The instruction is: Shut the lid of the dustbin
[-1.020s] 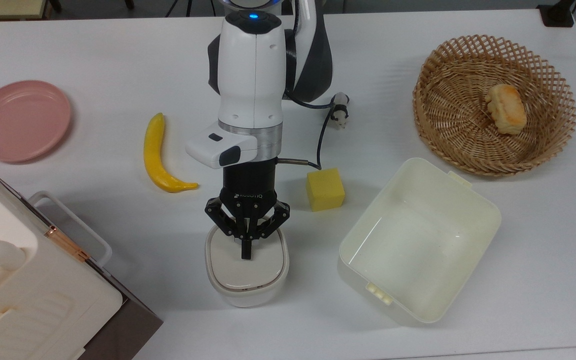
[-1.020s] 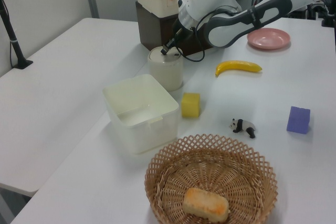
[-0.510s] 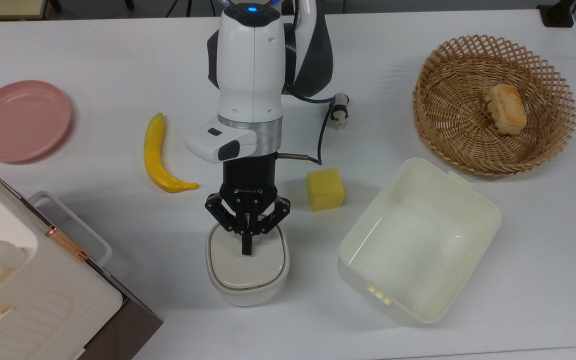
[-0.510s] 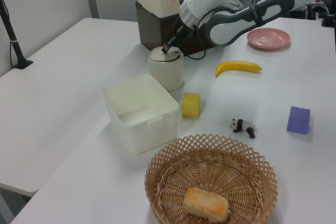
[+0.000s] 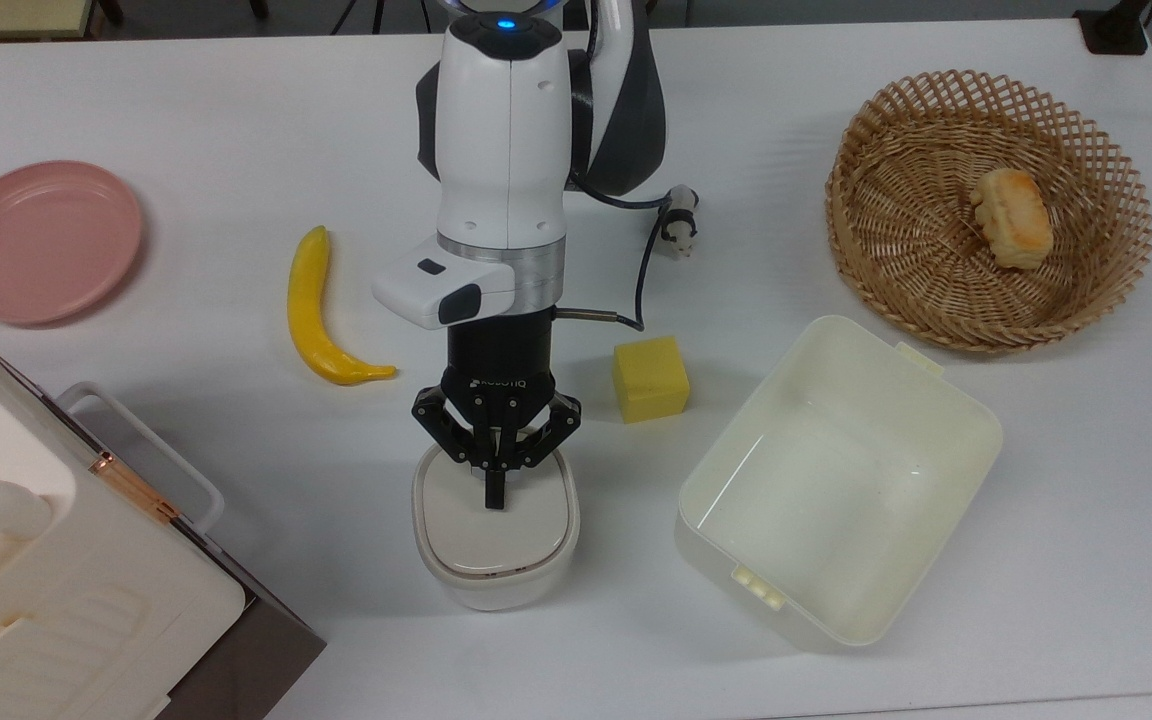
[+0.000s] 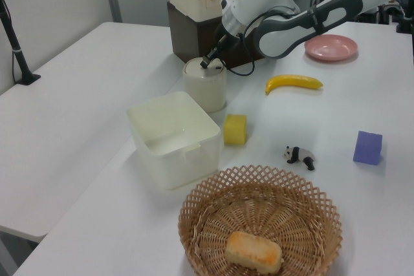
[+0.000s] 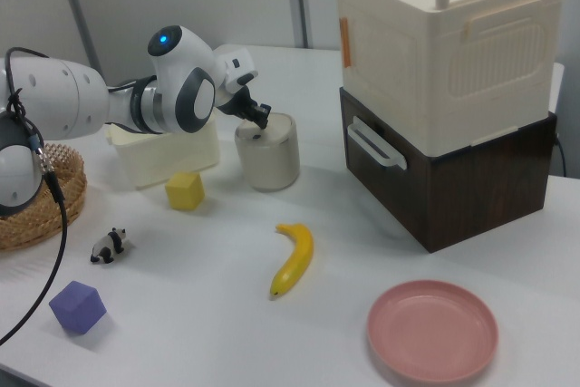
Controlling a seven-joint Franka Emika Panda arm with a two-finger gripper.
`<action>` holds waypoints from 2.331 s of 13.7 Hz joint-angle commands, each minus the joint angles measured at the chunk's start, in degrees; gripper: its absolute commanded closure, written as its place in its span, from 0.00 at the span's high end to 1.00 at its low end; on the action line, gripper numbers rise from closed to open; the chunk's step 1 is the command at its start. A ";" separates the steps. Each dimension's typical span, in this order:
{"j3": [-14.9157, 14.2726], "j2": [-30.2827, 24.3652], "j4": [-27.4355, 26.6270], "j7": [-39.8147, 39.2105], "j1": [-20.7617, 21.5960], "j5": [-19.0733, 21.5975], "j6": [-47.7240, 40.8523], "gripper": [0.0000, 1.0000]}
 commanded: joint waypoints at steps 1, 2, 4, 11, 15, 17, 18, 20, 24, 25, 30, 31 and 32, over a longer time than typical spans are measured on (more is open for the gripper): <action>-0.07 -0.62 -3.51 0.79 0.85 0.39 -0.85 0.00; -0.07 -2.45 -3.51 0.88 0.59 0.91 -0.94 0.00; -0.07 -7.54 -5.78 0.88 0.24 1.36 -2.51 0.01; 5.98 -25.22 -11.50 0.27 -3.97 1.62 -39.03 0.77; 7.05 -29.79 -11.50 0.00 -4.77 1.62 -53.74 1.00; 7.83 -31.64 -11.42 -1.22 -6.43 1.71 -59.09 1.00; 9.23 -32.17 -11.33 -0.80 -7.57 1.71 -61.21 1.00; 11.61 -33.31 -10.89 -0.79 -10.65 1.71 -62.55 1.00; 11.62 -32.97 -10.71 -0.79 -10.93 1.62 -62.55 1.00; 11.62 -32.88 -10.71 -0.70 -10.93 1.62 -62.55 1.00; 11.62 -32.26 -10.71 -0.79 -10.58 1.62 -62.20 1.00; 11.62 -32.18 -10.71 -0.79 -10.57 1.62 -62.20 1.00; 11.62 -32.18 -10.71 -0.79 -10.66 1.71 -62.11 1.00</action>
